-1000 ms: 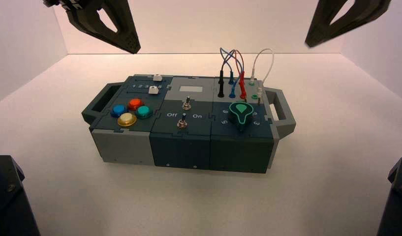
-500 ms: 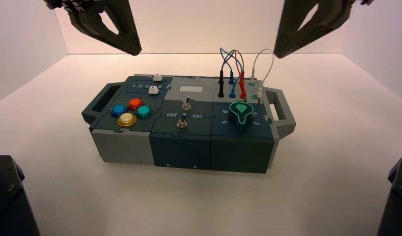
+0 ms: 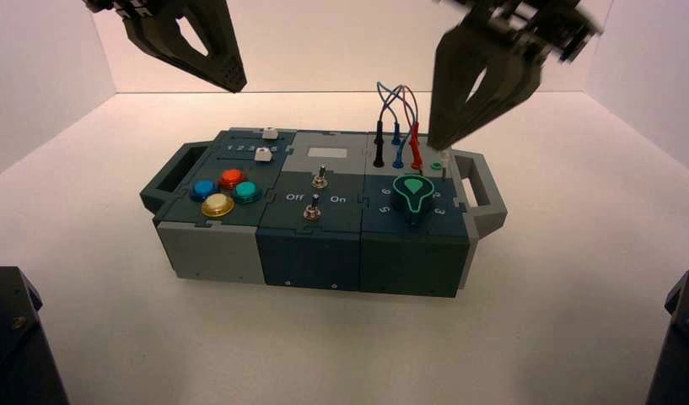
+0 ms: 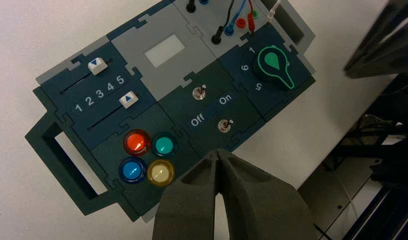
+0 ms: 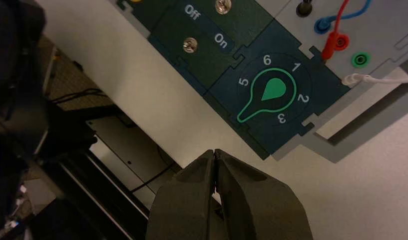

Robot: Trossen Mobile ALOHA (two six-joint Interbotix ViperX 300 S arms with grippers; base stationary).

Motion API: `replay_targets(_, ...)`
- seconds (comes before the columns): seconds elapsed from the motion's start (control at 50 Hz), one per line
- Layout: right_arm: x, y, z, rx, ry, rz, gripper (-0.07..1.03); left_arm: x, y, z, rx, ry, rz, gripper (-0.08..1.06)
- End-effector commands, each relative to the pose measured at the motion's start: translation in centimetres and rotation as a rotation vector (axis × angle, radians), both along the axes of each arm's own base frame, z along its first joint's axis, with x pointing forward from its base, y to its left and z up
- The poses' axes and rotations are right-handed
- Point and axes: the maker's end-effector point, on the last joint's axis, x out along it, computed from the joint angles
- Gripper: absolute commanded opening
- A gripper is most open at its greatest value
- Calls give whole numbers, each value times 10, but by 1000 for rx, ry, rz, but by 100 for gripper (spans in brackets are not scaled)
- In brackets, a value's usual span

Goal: Turn the knob to position 1.

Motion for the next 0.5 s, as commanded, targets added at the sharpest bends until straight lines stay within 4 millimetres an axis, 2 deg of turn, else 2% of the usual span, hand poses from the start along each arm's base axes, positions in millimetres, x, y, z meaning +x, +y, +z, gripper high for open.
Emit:
replay_targets(0.02,5,8,-2,10,-5,-8,-2,5,-4,12,-28,-26,6,-3)
replay_targets(0.5,10,22,-31,-30,44,-23,-2,5,-3,11,-25,-27,5,-3)
